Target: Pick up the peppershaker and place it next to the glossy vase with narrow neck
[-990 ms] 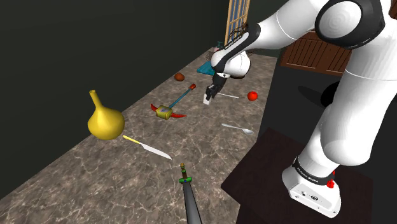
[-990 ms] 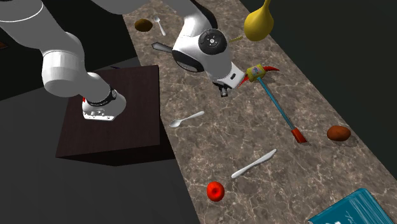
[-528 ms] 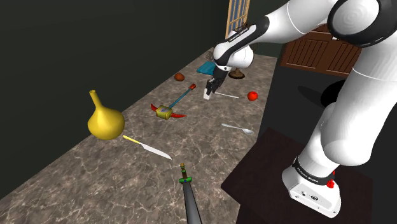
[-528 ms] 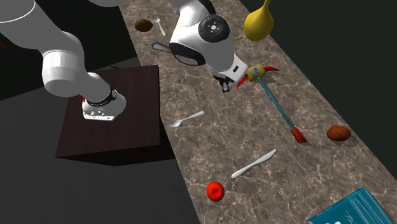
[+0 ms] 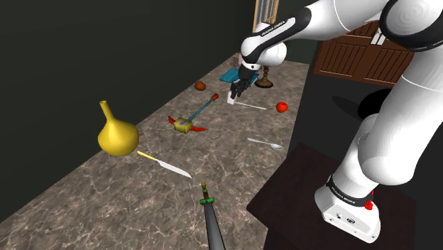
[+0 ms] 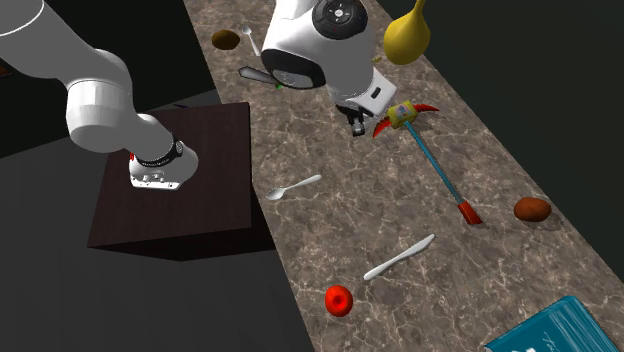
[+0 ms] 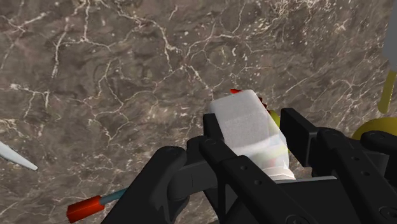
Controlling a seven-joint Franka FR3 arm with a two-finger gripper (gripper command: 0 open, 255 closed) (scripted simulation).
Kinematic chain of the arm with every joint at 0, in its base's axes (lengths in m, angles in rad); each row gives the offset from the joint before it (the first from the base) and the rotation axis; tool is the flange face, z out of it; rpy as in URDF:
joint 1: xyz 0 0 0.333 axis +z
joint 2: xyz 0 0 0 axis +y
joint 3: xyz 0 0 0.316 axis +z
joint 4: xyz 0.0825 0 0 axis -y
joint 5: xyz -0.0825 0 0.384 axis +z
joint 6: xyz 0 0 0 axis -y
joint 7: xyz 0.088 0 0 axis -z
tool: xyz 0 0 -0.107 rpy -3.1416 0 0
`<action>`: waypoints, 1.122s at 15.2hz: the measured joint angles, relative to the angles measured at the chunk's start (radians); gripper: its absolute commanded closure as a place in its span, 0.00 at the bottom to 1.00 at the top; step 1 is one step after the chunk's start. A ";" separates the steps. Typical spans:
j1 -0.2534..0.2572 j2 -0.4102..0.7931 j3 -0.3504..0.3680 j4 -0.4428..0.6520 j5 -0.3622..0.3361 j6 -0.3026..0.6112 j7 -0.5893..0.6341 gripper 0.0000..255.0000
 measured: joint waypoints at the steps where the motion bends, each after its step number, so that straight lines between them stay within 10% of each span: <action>1: 0.000 -0.007 -0.001 0.005 -0.008 -0.011 0.007 1.00; 17: -0.005 -0.102 0.003 0.121 -0.107 -0.203 0.110 1.00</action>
